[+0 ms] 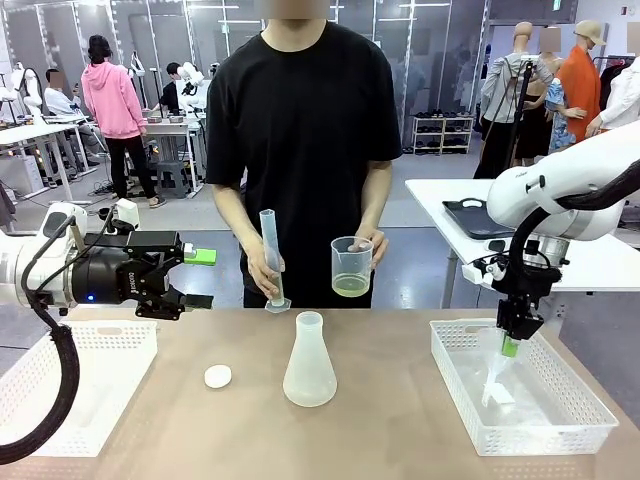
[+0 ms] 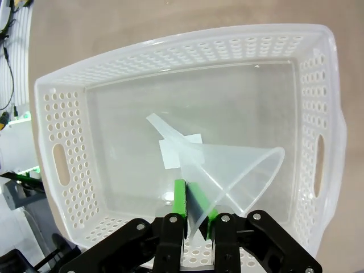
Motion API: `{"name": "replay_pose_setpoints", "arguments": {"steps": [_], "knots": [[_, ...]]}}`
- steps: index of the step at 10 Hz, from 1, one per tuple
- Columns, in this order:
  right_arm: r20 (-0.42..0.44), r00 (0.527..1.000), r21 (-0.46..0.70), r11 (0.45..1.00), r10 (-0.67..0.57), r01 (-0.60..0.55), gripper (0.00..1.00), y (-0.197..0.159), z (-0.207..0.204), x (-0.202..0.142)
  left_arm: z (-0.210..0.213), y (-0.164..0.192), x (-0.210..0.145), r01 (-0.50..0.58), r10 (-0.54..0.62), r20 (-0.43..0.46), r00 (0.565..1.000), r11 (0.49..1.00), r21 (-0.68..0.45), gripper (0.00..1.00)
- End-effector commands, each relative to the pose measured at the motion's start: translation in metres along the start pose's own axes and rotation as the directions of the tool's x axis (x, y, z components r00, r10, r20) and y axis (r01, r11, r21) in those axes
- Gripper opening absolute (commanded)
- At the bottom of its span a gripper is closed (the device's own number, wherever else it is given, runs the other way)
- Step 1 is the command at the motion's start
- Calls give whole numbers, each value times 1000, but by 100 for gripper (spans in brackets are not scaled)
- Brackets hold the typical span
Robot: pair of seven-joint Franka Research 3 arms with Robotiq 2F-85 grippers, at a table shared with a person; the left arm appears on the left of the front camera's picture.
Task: Prepare the solutions needed for the experiment.
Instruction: Pick up the Plastic Funnel and insert it into the Big flask.
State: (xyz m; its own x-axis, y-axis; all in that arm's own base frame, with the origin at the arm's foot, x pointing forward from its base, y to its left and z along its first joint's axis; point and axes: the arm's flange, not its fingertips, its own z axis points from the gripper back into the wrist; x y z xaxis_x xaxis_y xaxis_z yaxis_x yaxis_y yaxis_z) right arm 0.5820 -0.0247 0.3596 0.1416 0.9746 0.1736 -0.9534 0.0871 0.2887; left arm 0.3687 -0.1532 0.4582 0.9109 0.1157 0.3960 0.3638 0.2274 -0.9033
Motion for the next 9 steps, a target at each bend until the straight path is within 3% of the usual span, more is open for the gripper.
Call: {"name": "replay_pose_setpoints", "arguments": {"steps": [1,4,6,9], "knots": [[-13,998,-93,993,-69,67,0,15,14,12,-2,-2,-2,-19,19,11,1000,1000,-20,100],[-62,991,-285,954,-117,95,0,66,53,31,-2,-2,-2,-19,19,11,1000,1000,-20,100],[-113,974,-453,883,-194,123,0,107,90,39,-2,-2,-2,-19,19,11,1000,1000,-20,100],[-184,950,-639,765,-251,78,0,164,126,48,-2,-2,-2,-19,19,11,1000,1000,-20,100]]}}
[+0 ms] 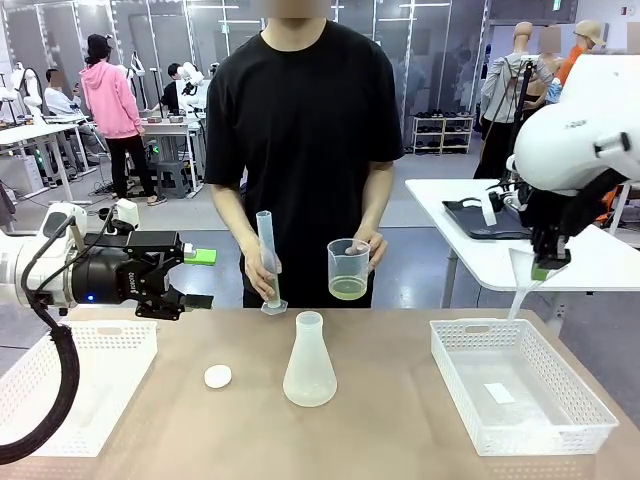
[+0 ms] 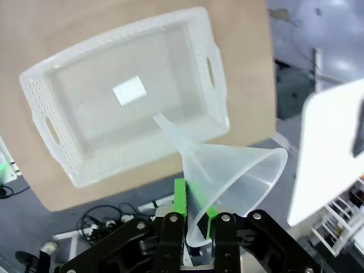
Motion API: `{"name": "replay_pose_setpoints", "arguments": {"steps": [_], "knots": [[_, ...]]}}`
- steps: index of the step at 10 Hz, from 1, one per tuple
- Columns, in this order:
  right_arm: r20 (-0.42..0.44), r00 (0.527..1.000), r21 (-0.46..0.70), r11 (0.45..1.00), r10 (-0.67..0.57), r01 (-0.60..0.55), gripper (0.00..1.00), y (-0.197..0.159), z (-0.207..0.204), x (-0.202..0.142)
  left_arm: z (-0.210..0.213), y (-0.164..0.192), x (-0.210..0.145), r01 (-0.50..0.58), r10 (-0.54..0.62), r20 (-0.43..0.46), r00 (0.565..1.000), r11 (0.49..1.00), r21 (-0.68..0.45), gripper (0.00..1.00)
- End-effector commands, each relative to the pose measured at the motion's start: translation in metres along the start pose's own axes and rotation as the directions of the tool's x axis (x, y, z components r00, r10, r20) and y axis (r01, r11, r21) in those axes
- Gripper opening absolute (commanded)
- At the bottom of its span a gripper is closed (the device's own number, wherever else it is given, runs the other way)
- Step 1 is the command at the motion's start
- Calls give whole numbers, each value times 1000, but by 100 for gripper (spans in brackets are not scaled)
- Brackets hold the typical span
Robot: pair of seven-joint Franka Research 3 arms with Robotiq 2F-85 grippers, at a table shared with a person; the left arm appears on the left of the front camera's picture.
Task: Prepare the solutions needed for the experiment.
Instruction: Pick up the Plastic Funnel and insert it into the Big flask.
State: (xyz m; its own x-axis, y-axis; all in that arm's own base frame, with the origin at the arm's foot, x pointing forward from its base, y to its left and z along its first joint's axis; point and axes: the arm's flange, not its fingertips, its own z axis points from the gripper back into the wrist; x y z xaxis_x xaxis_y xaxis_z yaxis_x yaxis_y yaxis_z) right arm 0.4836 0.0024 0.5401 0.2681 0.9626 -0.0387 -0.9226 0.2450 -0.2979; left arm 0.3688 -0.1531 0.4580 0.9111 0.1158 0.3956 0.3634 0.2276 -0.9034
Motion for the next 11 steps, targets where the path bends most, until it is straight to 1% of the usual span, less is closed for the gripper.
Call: {"name": "replay_pose_setpoints", "arguments": {"steps": [1,2,4,5,11], "knots": [[-59,997,-121,992,-44,36,0,28,10,6,-3,-2,-2,-19,19,11,1000,1000,-21,100],[-58,998,-145,989,-35,26,0,35,14,10,-3,-2,-2,-19,19,11,1000,1000,-21,100],[-52,997,-150,988,-55,47,0,42,9,17,-3,-2,-2,-19,19,11,1000,1000,-21,100],[-46,999,-127,992,-6,0,0,31,27,8,-3,-2,-2,-19,19,11,1000,1000,-21,100],[-46,999,-127,992,-6,0,0,31,27,8,-3,-2,-2,-19,19,11,1000,1000,-21,100]]}}
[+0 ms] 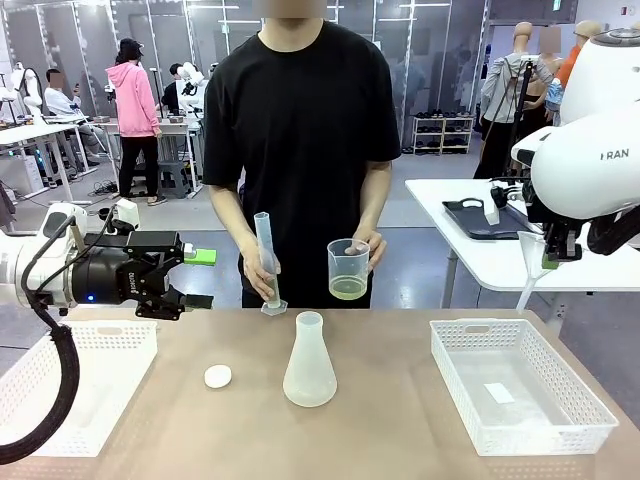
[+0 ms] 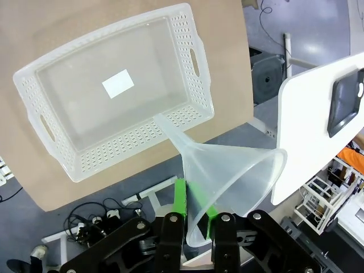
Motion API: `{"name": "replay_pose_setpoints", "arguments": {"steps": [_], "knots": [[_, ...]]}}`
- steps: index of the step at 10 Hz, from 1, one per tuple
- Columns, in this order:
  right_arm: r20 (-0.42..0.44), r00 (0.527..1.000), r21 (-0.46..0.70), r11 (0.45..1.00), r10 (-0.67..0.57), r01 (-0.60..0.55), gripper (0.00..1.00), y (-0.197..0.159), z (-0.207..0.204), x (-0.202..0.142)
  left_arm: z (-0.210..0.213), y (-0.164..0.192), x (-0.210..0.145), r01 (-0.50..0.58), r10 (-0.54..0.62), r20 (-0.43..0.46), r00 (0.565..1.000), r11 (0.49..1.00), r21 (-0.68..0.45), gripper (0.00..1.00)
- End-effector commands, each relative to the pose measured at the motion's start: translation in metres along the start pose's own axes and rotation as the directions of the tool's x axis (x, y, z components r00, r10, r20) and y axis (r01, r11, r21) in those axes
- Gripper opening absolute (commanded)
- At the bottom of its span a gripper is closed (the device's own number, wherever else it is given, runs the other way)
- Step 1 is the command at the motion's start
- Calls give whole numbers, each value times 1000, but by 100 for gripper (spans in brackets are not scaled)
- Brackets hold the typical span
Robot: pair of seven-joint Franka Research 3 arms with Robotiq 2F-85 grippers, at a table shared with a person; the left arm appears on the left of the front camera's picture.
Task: Prepare the solutions needed for the experiment.
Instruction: Pick up the Plastic Funnel and insert it into the Big flask.
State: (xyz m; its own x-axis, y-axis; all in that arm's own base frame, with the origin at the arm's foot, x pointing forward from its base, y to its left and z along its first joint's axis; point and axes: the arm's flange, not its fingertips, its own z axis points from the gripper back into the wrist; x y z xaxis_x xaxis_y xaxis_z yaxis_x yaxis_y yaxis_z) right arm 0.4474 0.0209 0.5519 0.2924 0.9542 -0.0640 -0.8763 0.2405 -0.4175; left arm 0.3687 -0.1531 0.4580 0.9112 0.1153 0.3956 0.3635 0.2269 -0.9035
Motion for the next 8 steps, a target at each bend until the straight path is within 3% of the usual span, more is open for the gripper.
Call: {"name": "replay_pose_setpoints", "arguments": {"steps": [1,4,8], "knots": [[0,1000,0,1000,-1,1,7,0,0,0,-2,-2,-2,-19,19,11,1000,1000,-20,100],[84,982,-182,972,167,-149,7,-11,39,38,-2,-2,-2,-19,19,11,1000,1000,-20,100],[68,868,-400,811,491,-427,7,-9,106,133,-2,-2,-2,-19,19,11,1000,1000,-20,100]]}}
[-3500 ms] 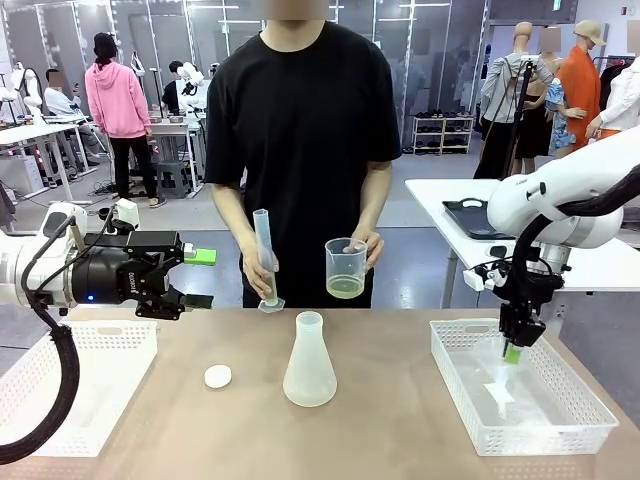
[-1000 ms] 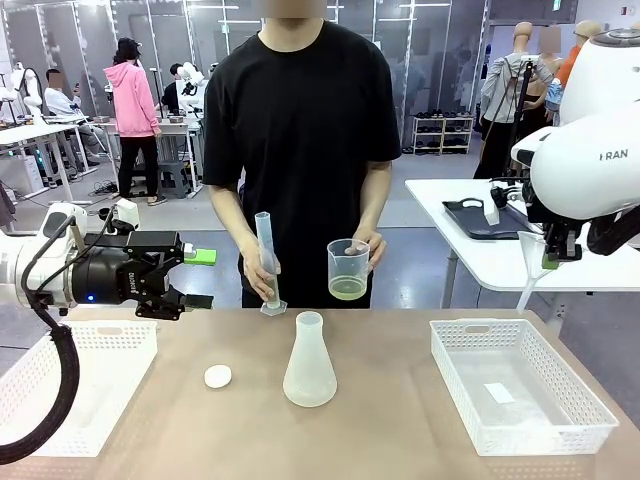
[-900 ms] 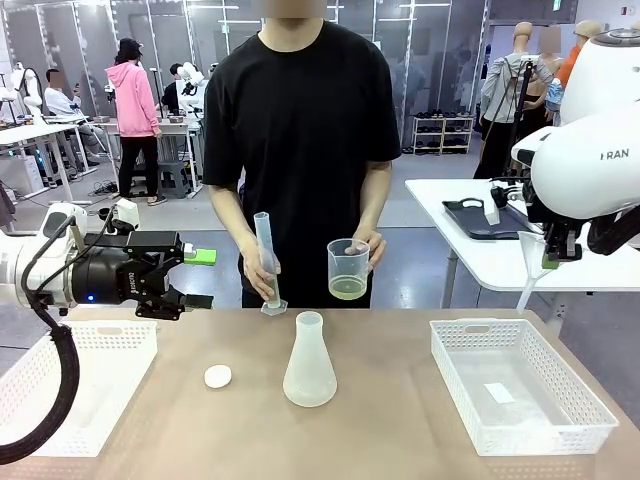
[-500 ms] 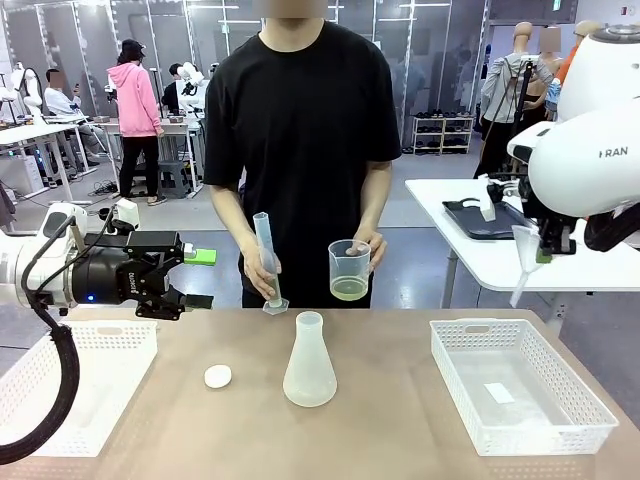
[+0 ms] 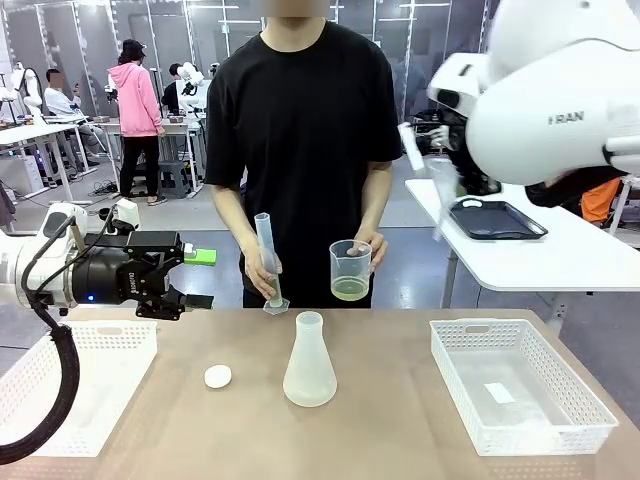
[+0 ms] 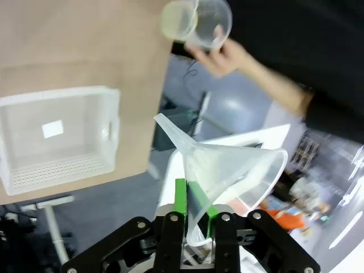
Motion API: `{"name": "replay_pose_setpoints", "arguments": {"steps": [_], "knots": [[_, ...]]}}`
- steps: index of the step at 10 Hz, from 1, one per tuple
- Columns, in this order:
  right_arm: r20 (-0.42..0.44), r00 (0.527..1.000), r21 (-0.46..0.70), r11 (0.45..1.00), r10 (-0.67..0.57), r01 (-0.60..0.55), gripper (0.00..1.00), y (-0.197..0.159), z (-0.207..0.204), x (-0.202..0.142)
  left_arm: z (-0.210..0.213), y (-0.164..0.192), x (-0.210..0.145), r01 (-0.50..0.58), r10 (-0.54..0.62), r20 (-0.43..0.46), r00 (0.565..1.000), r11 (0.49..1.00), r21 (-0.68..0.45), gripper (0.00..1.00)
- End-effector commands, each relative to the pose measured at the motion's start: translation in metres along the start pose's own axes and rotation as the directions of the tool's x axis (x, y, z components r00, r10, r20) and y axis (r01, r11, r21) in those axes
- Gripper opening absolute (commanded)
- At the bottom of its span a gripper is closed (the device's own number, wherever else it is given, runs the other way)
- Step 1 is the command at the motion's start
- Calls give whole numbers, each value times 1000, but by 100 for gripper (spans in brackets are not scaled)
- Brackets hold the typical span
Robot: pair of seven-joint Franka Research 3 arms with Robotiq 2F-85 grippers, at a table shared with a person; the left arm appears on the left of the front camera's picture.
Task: Prepare the solutions needed for the experiment.
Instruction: Pick up the Plastic Funnel and insert it into the Big flask.
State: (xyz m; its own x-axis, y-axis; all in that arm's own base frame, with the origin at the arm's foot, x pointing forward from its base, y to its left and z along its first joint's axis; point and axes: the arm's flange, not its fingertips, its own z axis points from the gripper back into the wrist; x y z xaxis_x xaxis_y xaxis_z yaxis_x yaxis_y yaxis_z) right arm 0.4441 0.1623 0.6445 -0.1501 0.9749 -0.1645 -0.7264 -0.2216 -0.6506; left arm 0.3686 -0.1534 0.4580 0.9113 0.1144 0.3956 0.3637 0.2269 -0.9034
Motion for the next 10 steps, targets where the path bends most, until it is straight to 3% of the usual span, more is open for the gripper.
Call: {"name": "replay_pose_setpoints", "arguments": {"steps": [1,5,7,8,10], "knots": [[23,989,-93,986,143,-141,7,-10,2,22,-2,-2,-2,-19,19,12,1000,1000,-20,100],[172,885,-239,890,432,-388,7,-4,12,86,-2,-2,-2,-19,19,12,1000,1000,-20,100],[192,846,-231,861,498,-454,7,5,13,109,-2,-2,-2,-19,19,12,1000,1000,-20,100],[186,861,-169,879,473,-446,7,4,9,112,-2,-2,-2,-19,19,12,1000,1000,-20,100],[158,876,-219,881,456,-419,7,3,15,117,-2,-2,-2,-19,19,12,1000,1000,-20,100]]}}
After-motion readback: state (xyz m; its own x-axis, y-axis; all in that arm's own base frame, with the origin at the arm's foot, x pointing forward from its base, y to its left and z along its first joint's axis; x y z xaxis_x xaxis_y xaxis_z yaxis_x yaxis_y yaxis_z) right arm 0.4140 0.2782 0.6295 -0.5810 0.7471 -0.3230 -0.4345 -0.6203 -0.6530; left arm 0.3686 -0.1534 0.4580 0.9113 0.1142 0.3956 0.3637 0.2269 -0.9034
